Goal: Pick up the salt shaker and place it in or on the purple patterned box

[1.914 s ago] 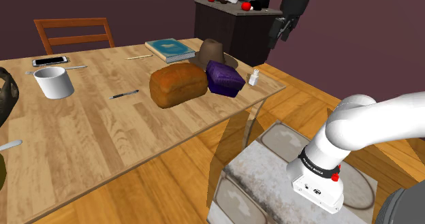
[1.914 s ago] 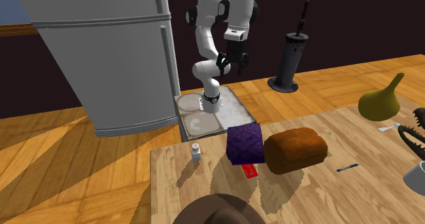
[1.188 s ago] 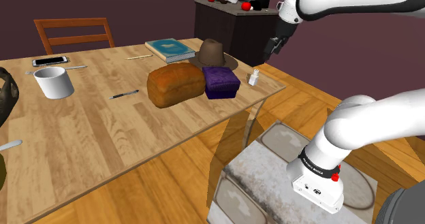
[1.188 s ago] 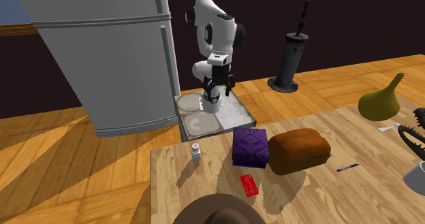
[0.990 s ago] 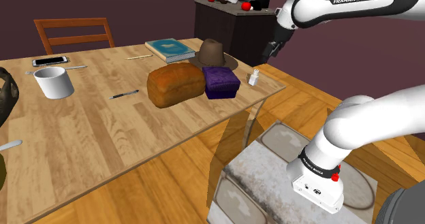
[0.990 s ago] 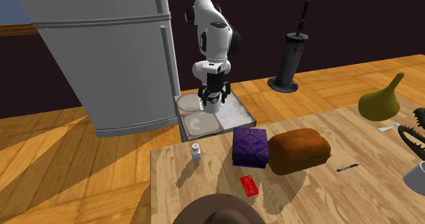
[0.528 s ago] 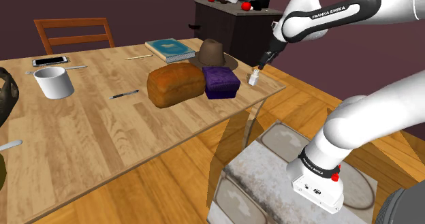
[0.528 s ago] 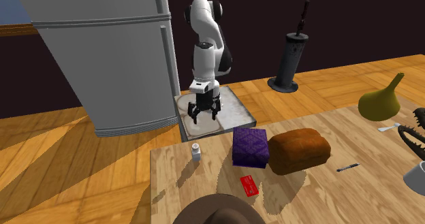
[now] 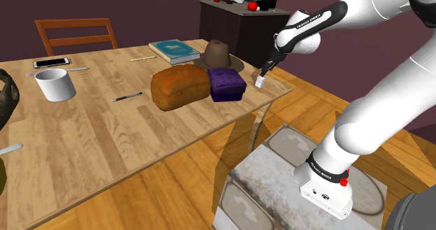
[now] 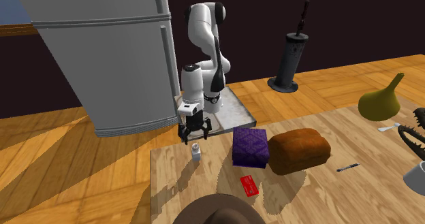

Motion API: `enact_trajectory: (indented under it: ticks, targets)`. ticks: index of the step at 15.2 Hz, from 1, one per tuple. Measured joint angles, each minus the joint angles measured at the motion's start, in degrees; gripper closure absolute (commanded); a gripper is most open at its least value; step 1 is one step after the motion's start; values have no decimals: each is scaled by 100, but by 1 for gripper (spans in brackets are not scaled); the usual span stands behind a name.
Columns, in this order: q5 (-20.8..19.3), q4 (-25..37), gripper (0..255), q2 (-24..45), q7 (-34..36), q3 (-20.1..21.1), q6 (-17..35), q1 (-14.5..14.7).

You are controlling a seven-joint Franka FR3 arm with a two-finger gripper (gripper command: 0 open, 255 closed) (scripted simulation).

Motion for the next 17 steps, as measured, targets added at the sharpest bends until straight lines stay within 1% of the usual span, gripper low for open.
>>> enact_trajectory:
  ticks: [7,13,14,17]
  targets:
    - [738,74,0,697,-583,-219,562,252]
    - [795,60,0,738,-620,-223,614,267]
    - [795,60,255,738,-620,-223,614,267]
    - [795,61,255,737,-620,-223,614,267]
